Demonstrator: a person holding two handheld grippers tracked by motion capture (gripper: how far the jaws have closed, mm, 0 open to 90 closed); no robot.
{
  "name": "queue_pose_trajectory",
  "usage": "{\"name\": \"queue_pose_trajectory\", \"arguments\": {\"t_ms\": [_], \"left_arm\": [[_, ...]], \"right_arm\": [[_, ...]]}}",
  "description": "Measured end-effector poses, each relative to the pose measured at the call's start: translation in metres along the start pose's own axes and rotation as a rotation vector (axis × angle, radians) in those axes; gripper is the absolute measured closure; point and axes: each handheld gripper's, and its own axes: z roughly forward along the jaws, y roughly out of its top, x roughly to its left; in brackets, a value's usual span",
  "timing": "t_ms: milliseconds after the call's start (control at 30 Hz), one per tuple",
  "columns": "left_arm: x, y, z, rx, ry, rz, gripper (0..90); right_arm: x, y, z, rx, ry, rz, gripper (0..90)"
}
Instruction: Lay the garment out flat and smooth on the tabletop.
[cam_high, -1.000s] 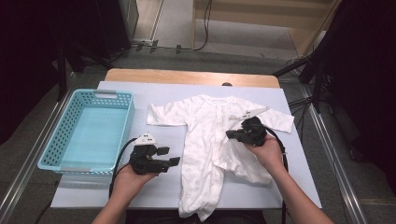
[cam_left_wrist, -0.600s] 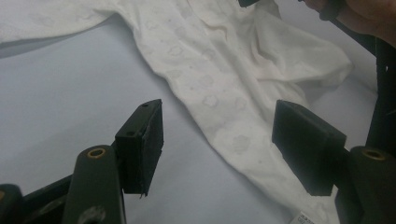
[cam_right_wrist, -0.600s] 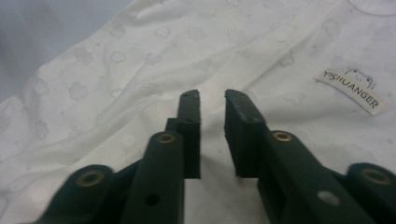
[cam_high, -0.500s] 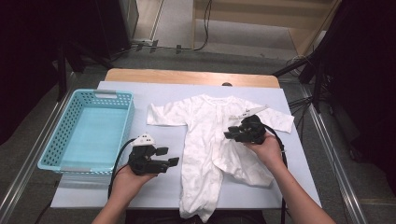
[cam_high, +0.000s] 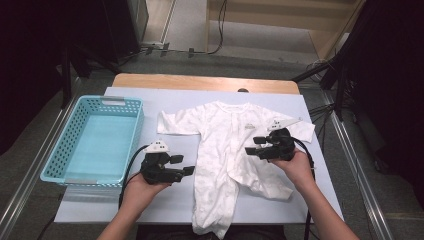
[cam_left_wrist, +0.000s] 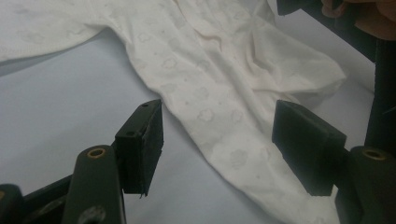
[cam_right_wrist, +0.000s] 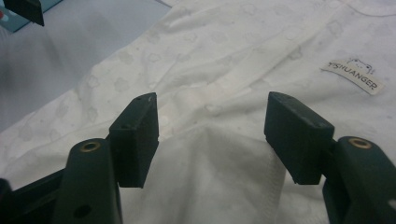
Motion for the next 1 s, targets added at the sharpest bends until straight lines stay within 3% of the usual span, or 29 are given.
{"name": "queue_pose_trajectory", "arguments": {"t_ms": [433,667,1000], "left_arm": [[0.001,0.010,0.009,0.006,-0.024,0.021,34.2],[0.003,0.015,0.015,0.014,-0.037,0.031,34.1],[0.011,0.024,0.018,0.000,-0.042,0.023,34.1]], "right_arm": [[0.012,-0.027,-0.029,-0.026,0.015,0.028,30.8],[0.022,-0.039,-0.037,-0.012,0.013,0.020,30.9],[0.033,-0.057,-0.042,0.006,0.009,0.061,27.2]]}}
